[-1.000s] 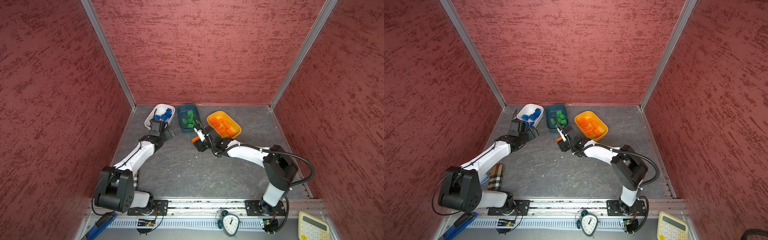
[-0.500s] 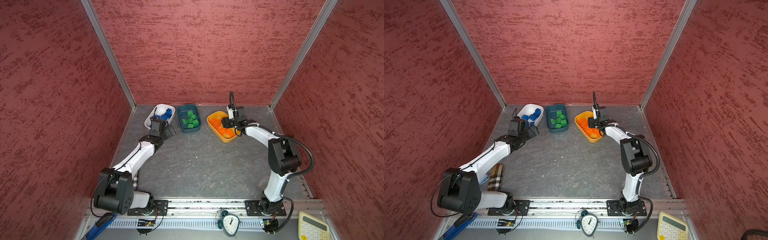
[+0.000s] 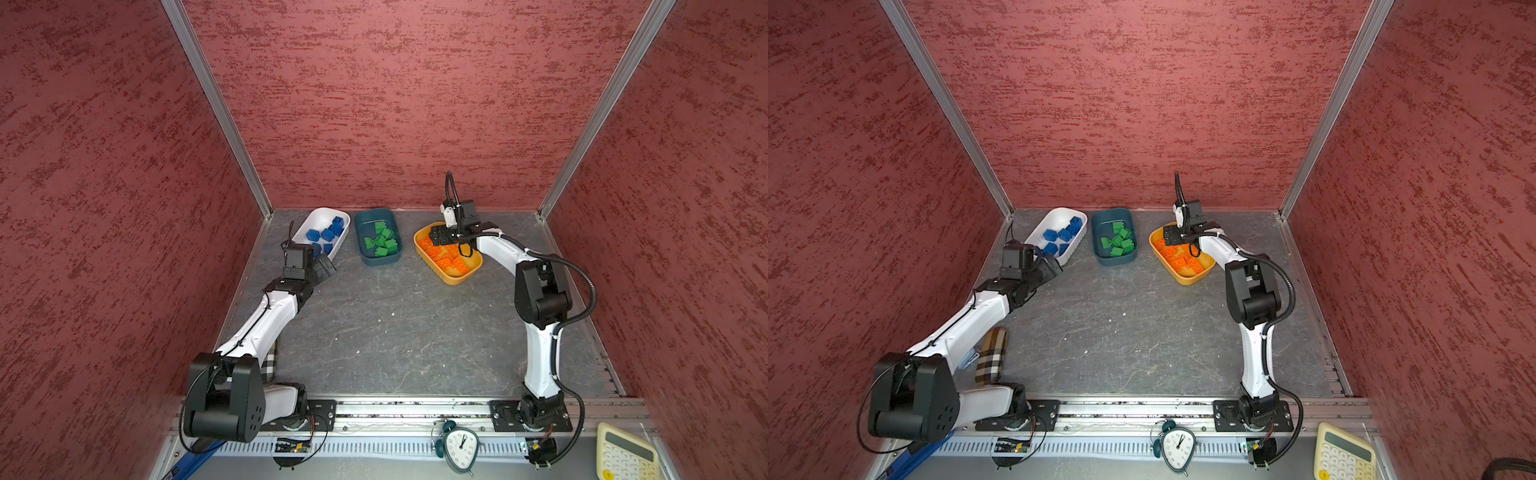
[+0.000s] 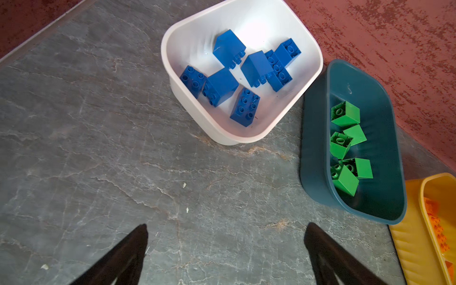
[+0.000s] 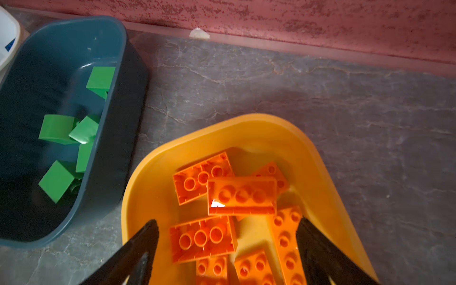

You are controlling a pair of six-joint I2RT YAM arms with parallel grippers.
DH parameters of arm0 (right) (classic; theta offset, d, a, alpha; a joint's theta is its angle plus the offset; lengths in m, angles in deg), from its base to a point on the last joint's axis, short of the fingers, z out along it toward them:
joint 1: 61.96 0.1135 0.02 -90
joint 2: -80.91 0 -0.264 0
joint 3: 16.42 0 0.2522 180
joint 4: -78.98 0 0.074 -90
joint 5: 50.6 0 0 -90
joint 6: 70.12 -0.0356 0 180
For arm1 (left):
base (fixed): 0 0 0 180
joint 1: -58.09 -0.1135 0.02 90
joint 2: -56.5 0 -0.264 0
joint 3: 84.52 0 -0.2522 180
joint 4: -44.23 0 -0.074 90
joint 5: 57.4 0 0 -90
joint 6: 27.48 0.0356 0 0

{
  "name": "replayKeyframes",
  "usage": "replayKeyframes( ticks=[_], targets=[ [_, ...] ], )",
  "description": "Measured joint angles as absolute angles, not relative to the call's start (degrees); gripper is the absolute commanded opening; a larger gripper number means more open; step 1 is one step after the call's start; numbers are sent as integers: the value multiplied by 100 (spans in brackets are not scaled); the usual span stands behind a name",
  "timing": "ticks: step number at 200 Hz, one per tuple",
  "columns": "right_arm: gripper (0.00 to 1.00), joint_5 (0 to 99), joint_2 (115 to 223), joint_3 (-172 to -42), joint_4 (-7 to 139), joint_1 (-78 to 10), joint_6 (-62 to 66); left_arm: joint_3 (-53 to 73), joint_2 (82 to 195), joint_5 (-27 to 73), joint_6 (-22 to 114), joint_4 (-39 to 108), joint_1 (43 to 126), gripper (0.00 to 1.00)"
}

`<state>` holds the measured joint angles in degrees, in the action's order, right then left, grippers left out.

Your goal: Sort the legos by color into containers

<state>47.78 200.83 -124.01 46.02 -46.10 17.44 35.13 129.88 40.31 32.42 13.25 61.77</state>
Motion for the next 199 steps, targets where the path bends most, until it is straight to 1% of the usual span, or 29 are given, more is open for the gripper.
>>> replayKeyframes(
  ticks=[28,45,62,83,99,117,136,156,175,199],
  targets=[
    [95,4863,19298,-11507,4775,-4610,1845,3559,12969,4037,3303,1365,5952,100],
    [99,4846,18584,-10895,5009,-4610,1890,3751,12873,4044,3395,1518,5801,100],
    [99,4752,17836,-10328,5332,-4610,1906,4007,12750,4055,3502,1701,5639,99],
    [99,4426,16864,-9480,6003,-4624,1904,4252,12722,4199,3687,1988,5480,99],
    [99,4013,16081,-8584,6687,-4689,1886,4418,12744,4369,3902,2278,5414,100],
    [99,3539,15473,-7684,7308,-4897,1831,4566,12888,4533,4184,2678,5364,99],
    [99,3062,15187,-6890,7850,-5295,1711,4665,13227,4601,4507,3153,5331,99],
    [99,2721,15191,-6208,8351,-5767,1624,4842,13570,4492,4785,3708,5325,99],
    [99,2616,15358,-5725,8810,-6143,1622,5012,13699,4291,4940,4151,5325,99],
    [99,2719,15768,-5457,9441,-6449,1582,5098,13784,4129,5132,4812,5384,99]
  ],
)
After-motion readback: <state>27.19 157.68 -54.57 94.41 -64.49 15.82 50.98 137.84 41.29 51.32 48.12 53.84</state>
